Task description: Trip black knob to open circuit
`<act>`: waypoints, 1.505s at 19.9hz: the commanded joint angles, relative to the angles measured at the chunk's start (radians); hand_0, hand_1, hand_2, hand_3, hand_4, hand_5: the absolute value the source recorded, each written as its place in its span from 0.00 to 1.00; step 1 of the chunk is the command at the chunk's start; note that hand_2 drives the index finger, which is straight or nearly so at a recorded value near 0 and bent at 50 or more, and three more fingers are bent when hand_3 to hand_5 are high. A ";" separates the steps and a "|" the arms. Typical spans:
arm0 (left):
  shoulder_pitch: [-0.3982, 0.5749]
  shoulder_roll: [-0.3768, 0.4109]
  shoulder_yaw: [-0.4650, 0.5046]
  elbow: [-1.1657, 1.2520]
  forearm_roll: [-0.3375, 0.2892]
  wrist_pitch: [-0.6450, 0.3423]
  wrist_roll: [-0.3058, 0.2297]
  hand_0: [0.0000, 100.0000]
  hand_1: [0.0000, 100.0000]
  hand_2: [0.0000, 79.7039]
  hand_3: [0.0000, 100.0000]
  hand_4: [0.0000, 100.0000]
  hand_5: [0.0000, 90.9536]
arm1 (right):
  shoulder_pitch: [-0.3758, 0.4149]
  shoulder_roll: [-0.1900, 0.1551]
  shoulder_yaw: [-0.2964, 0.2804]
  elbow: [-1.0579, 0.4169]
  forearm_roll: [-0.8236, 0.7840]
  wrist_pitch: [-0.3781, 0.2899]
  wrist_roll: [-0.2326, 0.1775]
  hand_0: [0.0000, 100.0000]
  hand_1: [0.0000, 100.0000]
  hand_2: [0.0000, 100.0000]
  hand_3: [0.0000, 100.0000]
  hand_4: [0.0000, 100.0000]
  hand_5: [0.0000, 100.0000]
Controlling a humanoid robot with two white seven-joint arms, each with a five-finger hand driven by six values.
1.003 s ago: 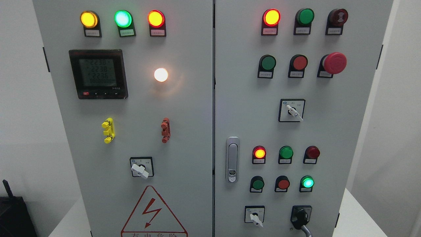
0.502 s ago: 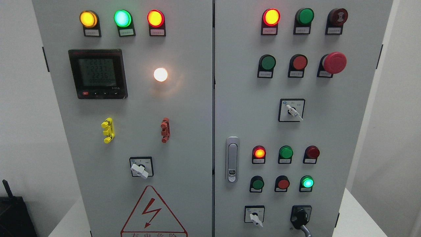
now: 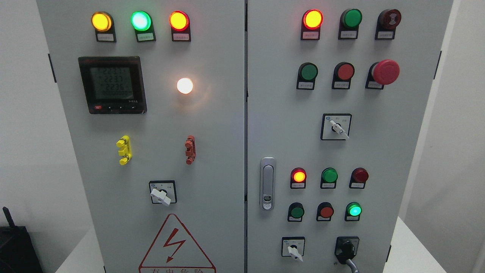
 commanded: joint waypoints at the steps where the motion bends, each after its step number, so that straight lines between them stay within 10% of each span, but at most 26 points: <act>1: 0.000 0.000 -0.001 -0.016 0.000 0.000 0.001 0.12 0.39 0.00 0.00 0.00 0.00 | 0.003 0.025 0.001 -0.005 0.000 -0.008 0.002 0.00 0.00 0.00 1.00 1.00 1.00; 30: 0.000 0.000 -0.001 -0.016 0.000 0.000 0.001 0.12 0.39 0.00 0.00 0.00 0.00 | 0.006 0.012 -0.019 0.011 -0.003 -0.008 0.003 0.00 0.00 0.00 1.00 1.00 1.00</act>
